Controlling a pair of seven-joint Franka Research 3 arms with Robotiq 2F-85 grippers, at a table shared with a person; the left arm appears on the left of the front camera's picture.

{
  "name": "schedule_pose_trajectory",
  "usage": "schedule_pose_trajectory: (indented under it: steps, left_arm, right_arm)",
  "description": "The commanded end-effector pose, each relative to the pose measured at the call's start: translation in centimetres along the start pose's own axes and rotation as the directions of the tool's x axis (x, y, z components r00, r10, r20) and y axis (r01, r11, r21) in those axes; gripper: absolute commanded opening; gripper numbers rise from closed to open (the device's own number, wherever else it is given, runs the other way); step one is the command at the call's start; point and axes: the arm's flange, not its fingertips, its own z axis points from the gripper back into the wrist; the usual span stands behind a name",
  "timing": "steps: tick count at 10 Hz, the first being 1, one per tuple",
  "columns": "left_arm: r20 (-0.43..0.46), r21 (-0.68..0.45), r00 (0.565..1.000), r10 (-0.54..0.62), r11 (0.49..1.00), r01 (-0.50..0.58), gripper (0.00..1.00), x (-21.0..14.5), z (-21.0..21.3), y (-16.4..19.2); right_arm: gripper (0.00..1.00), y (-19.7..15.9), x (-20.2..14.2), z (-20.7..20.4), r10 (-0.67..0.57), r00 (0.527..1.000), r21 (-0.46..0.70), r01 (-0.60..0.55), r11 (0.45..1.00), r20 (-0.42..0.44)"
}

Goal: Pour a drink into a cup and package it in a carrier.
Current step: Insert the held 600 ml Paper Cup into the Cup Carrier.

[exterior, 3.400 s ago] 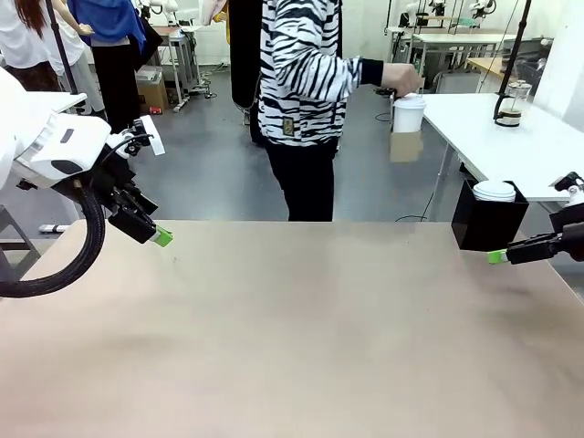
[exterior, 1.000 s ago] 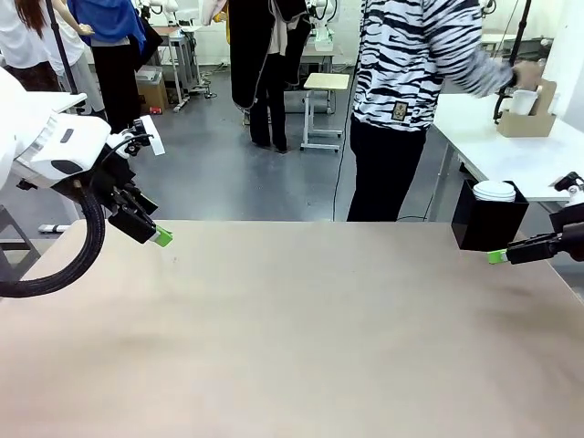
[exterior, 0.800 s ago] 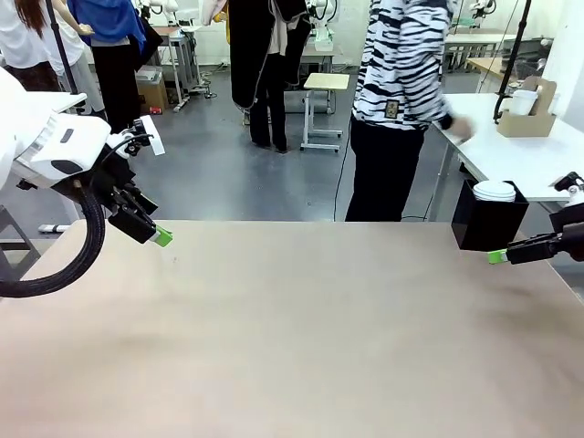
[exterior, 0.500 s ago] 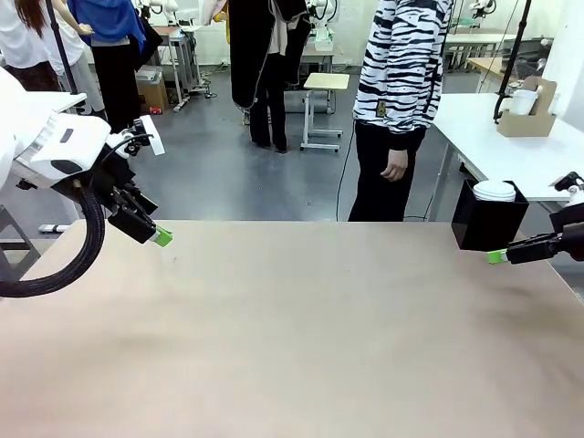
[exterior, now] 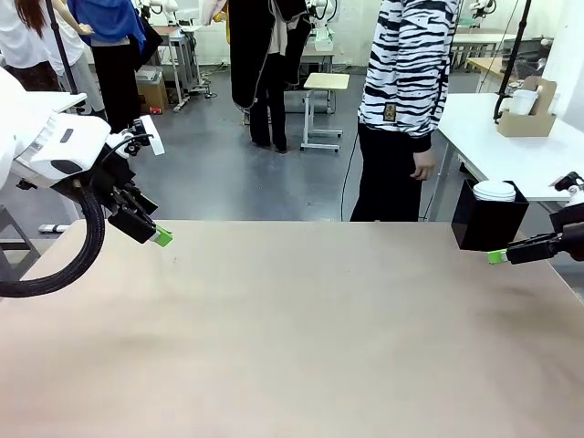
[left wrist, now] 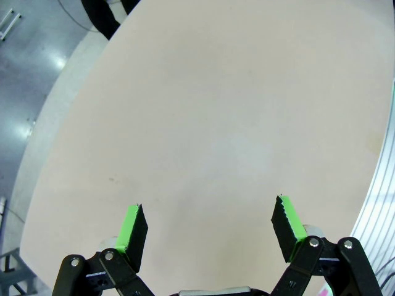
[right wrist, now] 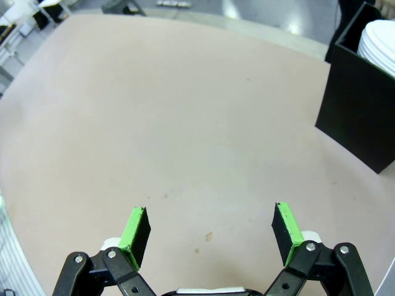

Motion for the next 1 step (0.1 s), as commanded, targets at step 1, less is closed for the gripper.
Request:
schedule_pose_trajectory:
  steps: [1]
  left_arm:
    - [0.007,-0.009,1.0,0.016,1.0,-0.016,1.0,0.05,0.02,-0.02]
  right_arm:
    - [1.0,-0.06,-0.25,0.24,0.003,1.0,0.009,-0.003,1.0,-0.002]
